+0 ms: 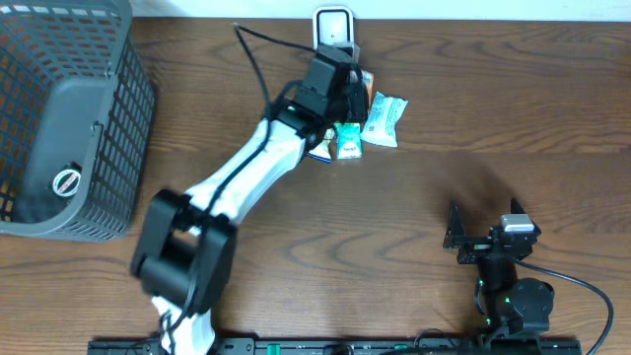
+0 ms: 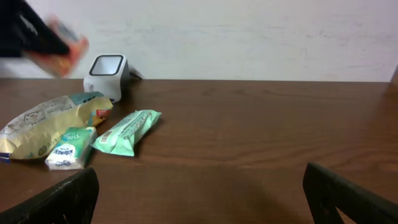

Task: Scan the item barcode
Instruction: 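Carry the orange-striped pack with the left gripper to the scanner and release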

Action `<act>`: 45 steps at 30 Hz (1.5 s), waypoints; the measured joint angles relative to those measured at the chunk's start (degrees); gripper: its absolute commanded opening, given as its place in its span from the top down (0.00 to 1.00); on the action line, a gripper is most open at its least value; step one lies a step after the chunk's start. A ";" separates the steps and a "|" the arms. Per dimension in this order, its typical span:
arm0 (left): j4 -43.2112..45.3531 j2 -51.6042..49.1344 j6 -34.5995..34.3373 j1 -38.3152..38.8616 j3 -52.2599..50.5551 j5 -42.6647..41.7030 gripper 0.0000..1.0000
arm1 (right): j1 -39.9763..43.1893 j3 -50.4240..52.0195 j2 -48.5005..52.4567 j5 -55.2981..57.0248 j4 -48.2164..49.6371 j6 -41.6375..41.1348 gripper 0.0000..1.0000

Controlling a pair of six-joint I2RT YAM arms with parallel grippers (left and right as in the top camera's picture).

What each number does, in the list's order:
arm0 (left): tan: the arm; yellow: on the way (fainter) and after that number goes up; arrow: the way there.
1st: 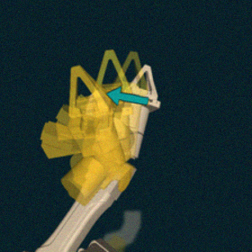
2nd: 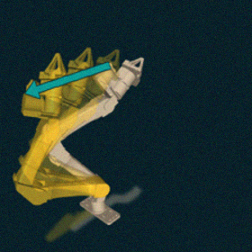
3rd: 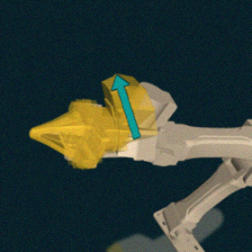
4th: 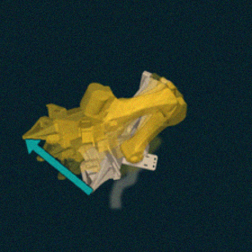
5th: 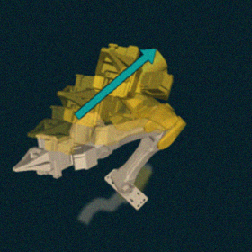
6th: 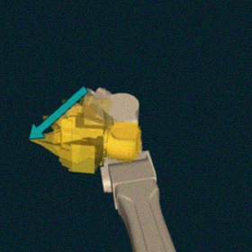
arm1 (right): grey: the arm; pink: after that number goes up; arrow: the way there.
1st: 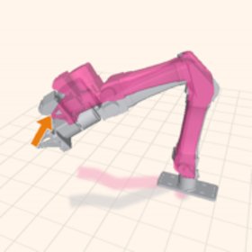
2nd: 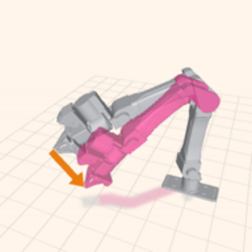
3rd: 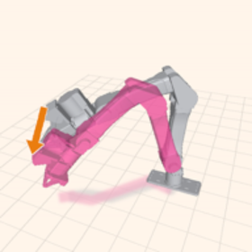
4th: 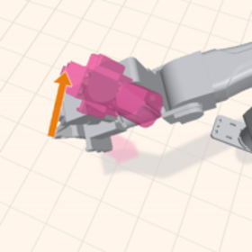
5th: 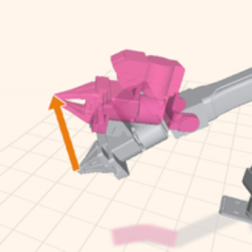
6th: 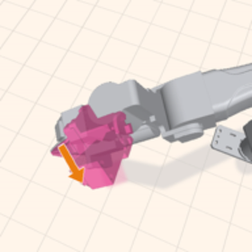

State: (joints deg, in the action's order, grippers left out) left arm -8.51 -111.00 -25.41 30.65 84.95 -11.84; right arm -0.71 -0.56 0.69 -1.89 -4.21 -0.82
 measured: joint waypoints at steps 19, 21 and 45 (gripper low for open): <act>0.46 -11.26 -2.47 2.64 0.00 -6.71 0.64 | 0.00 0.00 0.00 0.00 0.00 0.02 0.01; 0.33 -11.26 -2.80 3.56 0.00 -7.19 0.64 | 0.00 0.00 0.00 0.00 0.00 0.02 0.01; -13.55 -10.51 -3.15 5.33 0.04 -7.82 0.67 | 0.00 0.00 0.00 0.00 0.00 0.02 0.01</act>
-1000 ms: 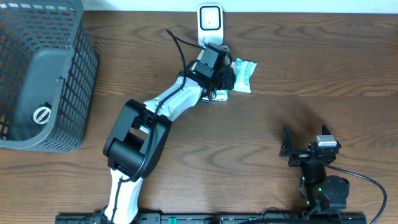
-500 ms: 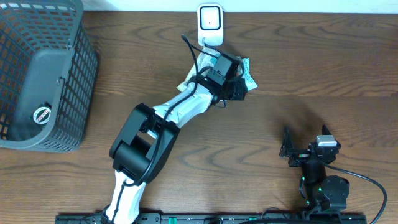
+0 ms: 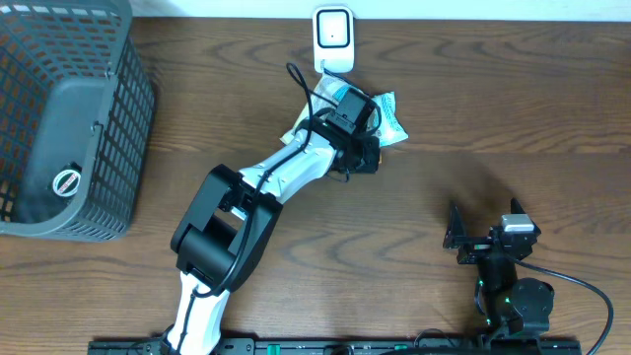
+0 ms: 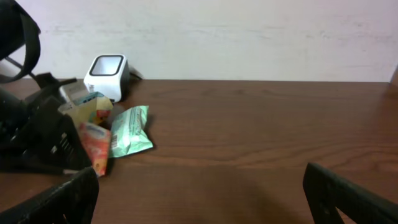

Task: Scan the item barcode
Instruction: 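Carry the orange-striped pack with the left gripper to the scanner and release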

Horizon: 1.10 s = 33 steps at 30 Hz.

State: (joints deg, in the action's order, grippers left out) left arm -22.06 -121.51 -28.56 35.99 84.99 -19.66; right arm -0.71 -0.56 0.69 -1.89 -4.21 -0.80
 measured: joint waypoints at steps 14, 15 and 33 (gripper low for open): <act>8.66 0.17 -3.43 3.17 -0.02 3.21 0.55 | 0.00 0.00 0.00 0.00 0.00 0.00 0.01; 9.70 0.17 -3.50 3.17 -0.02 3.32 0.48 | 0.00 0.00 0.00 0.00 0.00 0.00 0.01; 9.18 21.07 5.92 0.81 -0.04 -0.20 0.44 | 0.00 0.00 0.00 0.00 0.00 0.00 0.01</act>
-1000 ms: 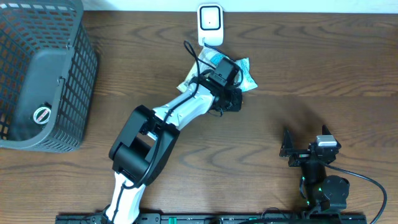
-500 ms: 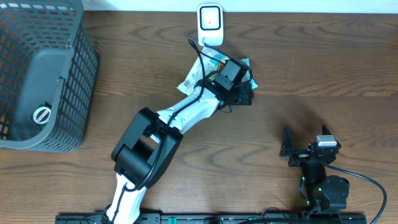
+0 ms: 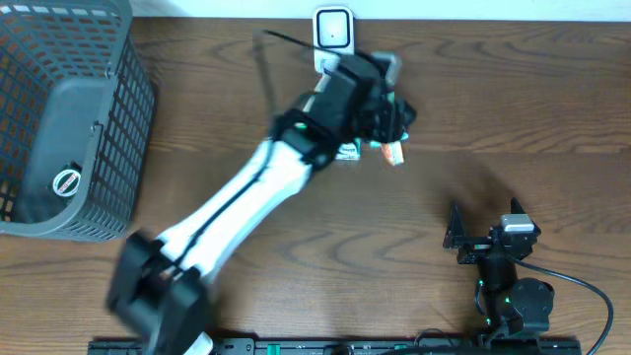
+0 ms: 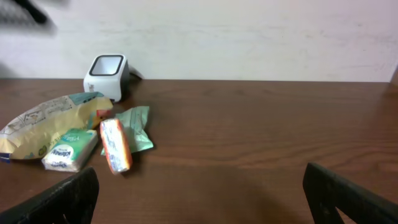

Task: Scan the item barcode
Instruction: 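Carry the orange-striped pack with the left gripper to the scanner and release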

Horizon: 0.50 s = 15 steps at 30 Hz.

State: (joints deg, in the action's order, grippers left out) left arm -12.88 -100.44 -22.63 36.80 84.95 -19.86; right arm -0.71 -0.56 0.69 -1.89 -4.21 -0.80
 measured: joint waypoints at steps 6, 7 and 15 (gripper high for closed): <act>-3.93 5.92 1.99 -3.41 0.15 4.87 0.45 | 0.00 0.00 0.00 0.00 0.00 0.00 0.01; -4.98 5.14 2.10 -3.30 0.15 5.22 0.45 | 0.00 0.00 0.00 0.00 0.00 -0.02 0.01; -2.67 -10.29 1.44 0.68 0.15 5.64 0.44 | 0.00 0.00 0.00 0.00 0.02 -0.02 0.01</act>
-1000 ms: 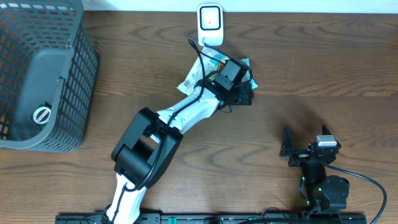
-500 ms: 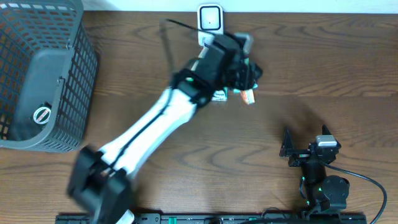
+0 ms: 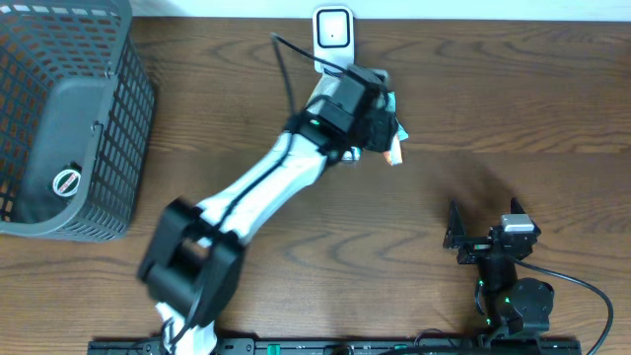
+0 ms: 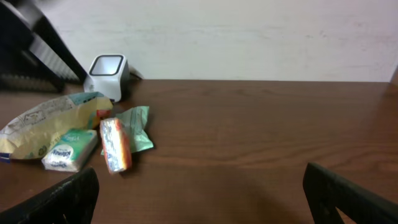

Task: Scan the item barcode
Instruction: 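Carry the orange-striped pack with the left gripper to the scanner and release, then return the left gripper to the basket and grasp a dark green tin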

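Note:
A white barcode scanner stands at the table's far edge, also in the right wrist view. An orange snack packet lies loose on the wood, leaning against a green packet; the orange packet touches no gripper. My left gripper hovers over the pile just below the scanner, open and holding nothing; its dark blurred arm shows at the upper left. My right gripper rests open near the front edge, far from the items.
A yellow snack bag and a small tissue pack lie left of the orange packet. A grey wire basket holding a dark insert stands at the far left. Bare wood stretches between the pile and my right gripper.
My left arm has shifted a little left and lower over the pile. The orange packet lies where it was, slightly turned. My right gripper has not moved.
My left gripper first held an orange packet up by the scanner. Then it was low on the table among the items with the packet. Later the packet lay free beside the green one with the gripper lifted away, as it still is.

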Action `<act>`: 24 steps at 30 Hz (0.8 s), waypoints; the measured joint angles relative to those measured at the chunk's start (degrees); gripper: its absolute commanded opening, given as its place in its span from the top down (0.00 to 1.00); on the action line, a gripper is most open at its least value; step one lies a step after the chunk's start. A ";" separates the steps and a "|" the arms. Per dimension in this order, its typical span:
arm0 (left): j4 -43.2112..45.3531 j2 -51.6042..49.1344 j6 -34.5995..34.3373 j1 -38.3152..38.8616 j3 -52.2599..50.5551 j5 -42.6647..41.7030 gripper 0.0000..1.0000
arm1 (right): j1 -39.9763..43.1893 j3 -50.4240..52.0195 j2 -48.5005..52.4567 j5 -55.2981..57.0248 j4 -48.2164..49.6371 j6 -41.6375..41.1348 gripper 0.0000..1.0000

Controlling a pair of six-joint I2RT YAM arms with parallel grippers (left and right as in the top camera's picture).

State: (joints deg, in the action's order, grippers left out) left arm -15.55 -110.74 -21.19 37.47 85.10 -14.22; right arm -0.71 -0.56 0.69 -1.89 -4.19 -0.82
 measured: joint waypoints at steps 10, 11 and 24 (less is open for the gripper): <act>13.40 -11.54 -7.19 1.33 -0.11 -6.78 0.44 | 0.00 0.00 0.00 0.00 -0.04 0.00 0.01; 13.55 -11.69 -7.67 1.57 -0.11 -7.82 0.45 | 0.00 0.00 0.00 0.00 -0.02 0.00 0.01; 9.62 2.43 -4.13 -5.20 -0.13 -12.07 0.44 | 0.00 0.00 0.00 0.00 -0.02 0.02 0.01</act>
State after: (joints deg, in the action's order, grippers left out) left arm -5.93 -108.31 -25.32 32.27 84.97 -26.28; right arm -0.71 -0.56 0.69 -1.89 -4.21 -0.80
